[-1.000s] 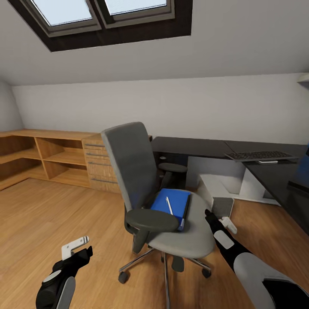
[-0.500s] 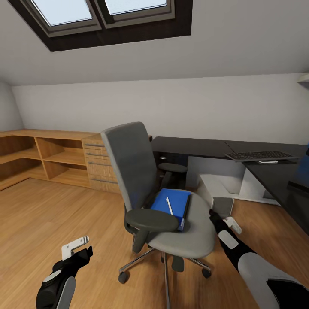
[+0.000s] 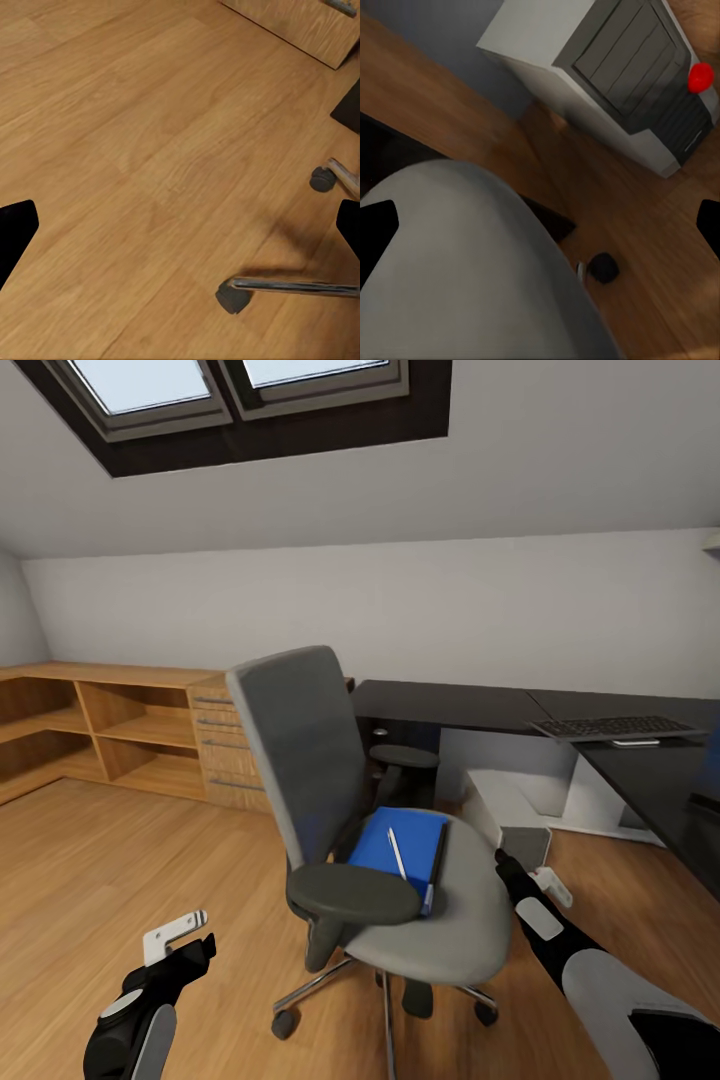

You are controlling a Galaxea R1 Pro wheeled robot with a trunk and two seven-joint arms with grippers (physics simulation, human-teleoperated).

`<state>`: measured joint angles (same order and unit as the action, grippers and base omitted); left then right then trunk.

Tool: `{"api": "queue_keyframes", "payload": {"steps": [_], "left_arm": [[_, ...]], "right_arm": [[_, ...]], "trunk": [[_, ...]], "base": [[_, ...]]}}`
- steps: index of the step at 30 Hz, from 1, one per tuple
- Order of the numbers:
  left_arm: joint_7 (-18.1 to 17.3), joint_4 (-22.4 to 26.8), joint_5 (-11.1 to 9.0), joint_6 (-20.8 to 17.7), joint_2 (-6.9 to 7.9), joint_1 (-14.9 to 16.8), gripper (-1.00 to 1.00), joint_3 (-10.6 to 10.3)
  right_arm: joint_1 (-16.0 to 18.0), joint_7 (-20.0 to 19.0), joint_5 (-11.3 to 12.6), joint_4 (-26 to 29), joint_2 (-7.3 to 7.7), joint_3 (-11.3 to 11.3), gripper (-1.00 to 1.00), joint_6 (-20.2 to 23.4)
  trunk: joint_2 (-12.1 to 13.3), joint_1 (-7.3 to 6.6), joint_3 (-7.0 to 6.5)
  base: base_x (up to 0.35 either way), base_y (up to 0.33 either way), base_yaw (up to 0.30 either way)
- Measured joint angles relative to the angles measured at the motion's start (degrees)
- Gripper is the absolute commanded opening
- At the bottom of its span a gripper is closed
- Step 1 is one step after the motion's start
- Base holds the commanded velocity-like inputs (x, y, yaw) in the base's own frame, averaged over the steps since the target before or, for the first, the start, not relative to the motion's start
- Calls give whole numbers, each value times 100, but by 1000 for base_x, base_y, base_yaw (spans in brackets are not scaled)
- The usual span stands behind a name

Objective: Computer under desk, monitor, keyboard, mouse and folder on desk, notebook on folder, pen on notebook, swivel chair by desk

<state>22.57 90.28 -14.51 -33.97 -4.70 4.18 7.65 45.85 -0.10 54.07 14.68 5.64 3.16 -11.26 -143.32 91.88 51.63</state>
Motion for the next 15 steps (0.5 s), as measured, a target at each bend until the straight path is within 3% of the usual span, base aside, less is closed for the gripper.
{"api": "queue_keyframes", "payload": {"steps": [15], "left_arm": [[13, 0, 0, 7, -2, 0, 100, -3]], "right_arm": [[0, -2, 17, -114, -15, 15, 100, -1]], "trunk": [[0, 1, 0]], "base": [[8, 0, 0]]}}
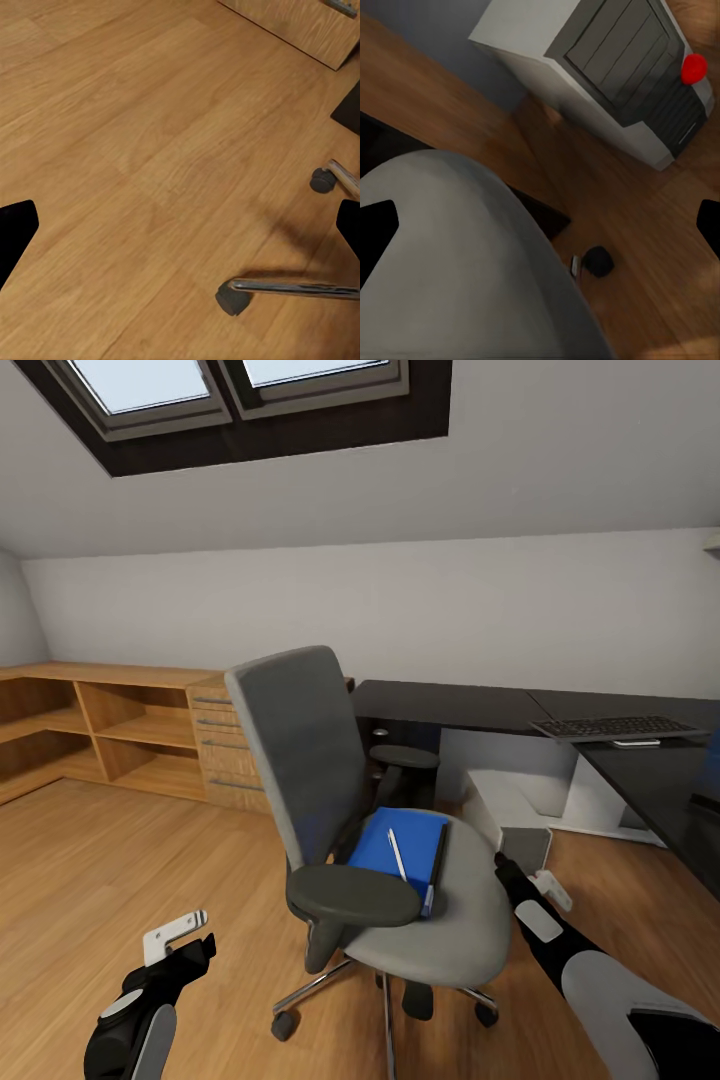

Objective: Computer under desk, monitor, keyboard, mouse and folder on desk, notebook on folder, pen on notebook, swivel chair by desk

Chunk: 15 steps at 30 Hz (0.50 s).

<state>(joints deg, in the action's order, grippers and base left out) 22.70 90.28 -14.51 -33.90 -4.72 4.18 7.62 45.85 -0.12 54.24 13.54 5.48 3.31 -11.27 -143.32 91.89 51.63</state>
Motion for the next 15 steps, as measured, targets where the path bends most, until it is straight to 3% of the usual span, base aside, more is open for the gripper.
{"api": "queue_keyframes", "payload": {"steps": [7, 15], "left_arm": [[-13, 8, -1, 4, 0, 0, 100, -1], [-17, 19, -1, 5, -6, -1, 100, -7]], "right_arm": [[0, -3, 1, -10, -10, -5, 100, 0], [1, -4, 0, -7, -12, -6, 100, -2]], "trunk": [[0, 0, 0], [0, 0, 0]], "base": [[0, 0, 45], [0, 0, 222]]}}
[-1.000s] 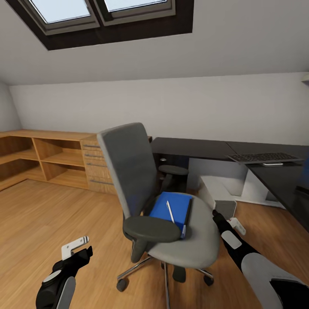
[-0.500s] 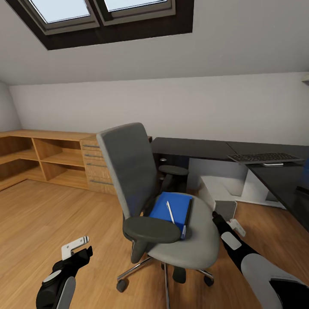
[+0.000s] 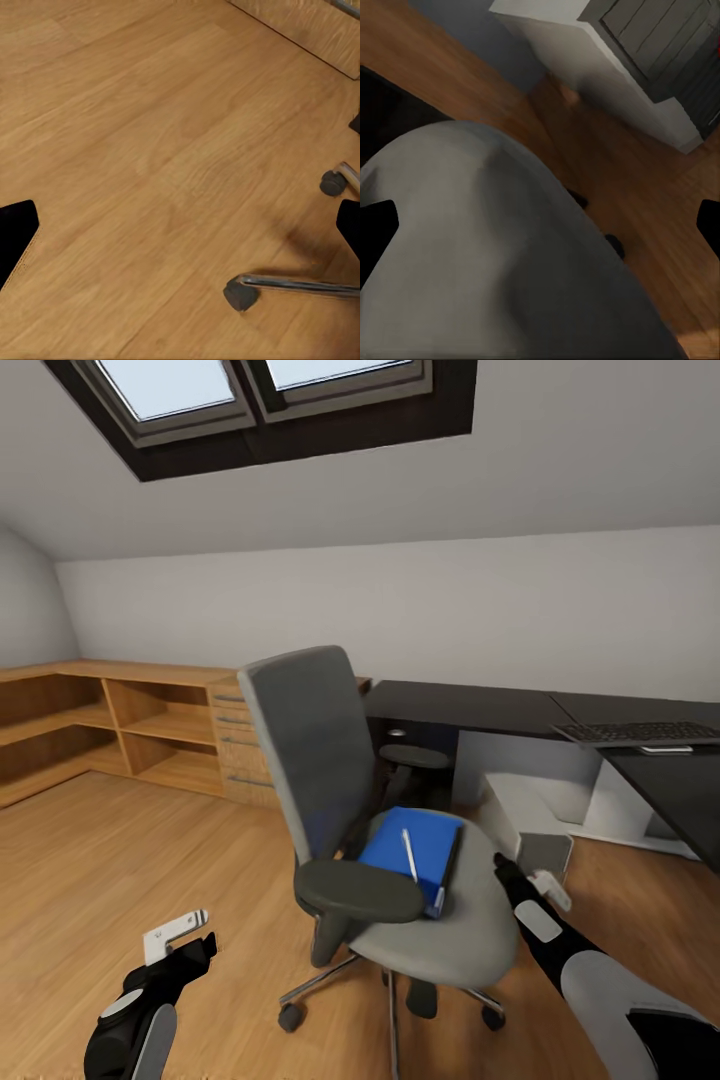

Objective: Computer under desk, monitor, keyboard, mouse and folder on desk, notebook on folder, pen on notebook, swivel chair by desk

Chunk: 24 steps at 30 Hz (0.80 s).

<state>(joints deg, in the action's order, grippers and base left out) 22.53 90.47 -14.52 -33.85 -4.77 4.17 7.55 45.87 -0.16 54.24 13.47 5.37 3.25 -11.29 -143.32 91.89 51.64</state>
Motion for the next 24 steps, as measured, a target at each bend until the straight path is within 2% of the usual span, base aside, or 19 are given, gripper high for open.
{"api": "queue_keyframes", "payload": {"steps": [24], "left_arm": [[6, -6, 0, 0, 1, -1, 100, -4]], "right_arm": [[3, -16, -33, 7, 12, 12, 100, -5]], "trunk": [[-1, -1, -1]], "base": [[0, 0, 277]]}}
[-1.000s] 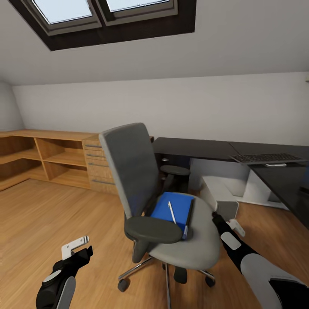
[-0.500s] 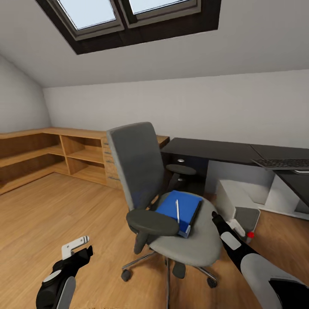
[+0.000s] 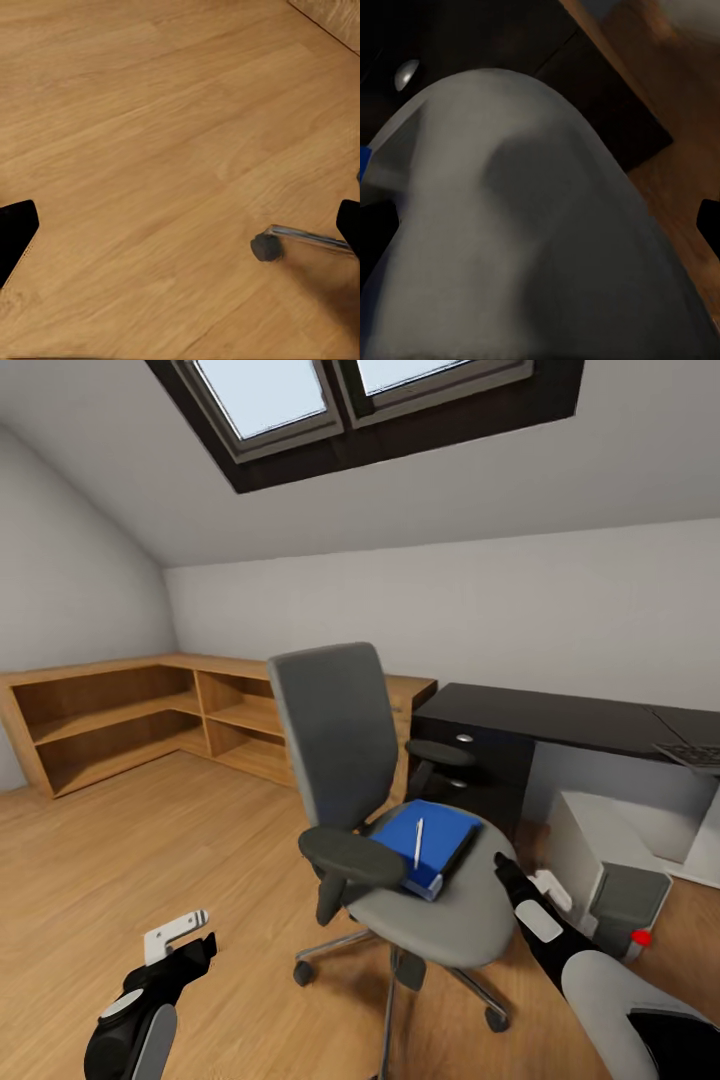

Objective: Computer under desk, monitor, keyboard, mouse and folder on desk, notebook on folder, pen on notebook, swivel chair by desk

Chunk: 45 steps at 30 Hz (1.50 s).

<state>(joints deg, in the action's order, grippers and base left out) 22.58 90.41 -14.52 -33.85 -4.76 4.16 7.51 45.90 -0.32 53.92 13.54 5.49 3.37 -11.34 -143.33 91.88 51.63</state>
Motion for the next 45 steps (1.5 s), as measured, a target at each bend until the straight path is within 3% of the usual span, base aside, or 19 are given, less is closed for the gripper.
{"api": "queue_keyframes", "payload": {"steps": [22, 36, 45], "left_arm": [[-6, -1, 0, 0, -4, 1, 100, -5], [-11, -18, -3, -6, -6, 3, 100, -7], [-13, -38, -4, -9, -6, 4, 100, -8]], "right_arm": [[-5, 5, 27, -13, -28, 15, 100, -8], [-5, -16, 23, 14, -20, -15, 100, -1], [-6, -16, 27, 5, -18, -18, 100, -1]], "trunk": [[1, 1, 1], [1, 1, 0], [1, 3, 0]], "base": [[0, 0, 262], [0, 0, 6], [-99, 76, -209]]}}
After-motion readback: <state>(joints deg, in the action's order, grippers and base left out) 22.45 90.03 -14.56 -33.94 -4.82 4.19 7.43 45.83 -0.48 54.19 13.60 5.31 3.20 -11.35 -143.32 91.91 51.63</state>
